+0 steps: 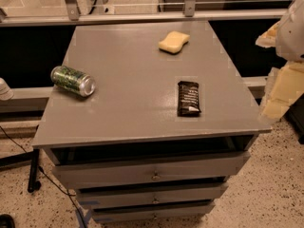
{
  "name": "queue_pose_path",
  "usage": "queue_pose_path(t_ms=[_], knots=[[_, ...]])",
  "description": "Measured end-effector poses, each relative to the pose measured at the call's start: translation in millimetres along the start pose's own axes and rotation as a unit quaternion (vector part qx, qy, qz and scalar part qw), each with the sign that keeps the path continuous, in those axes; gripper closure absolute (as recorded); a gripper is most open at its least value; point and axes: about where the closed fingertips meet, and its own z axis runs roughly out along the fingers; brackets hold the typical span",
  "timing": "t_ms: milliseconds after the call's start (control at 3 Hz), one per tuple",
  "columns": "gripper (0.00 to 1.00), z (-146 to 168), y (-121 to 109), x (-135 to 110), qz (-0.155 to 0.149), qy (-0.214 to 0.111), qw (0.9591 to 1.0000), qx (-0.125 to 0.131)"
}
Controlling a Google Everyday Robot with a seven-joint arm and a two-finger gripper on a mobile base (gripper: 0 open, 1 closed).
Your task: Place green can upright
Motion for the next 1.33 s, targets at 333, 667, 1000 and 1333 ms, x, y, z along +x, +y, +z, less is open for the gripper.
queue_pose_path(t_ms=[333, 667, 1000, 1333], knots=[[0.00, -2, -1, -1, -0.002, -0.005, 1.0000, 0.004], [0.00, 11, -15, -57, -0.014, -0.068, 0.9975, 0.008], [0.00, 30, -28, -132, -0.013, -0.130, 0.9914, 0.004], [0.00, 59, -24, -213, -0.018, -0.159, 0.9871, -0.008]])
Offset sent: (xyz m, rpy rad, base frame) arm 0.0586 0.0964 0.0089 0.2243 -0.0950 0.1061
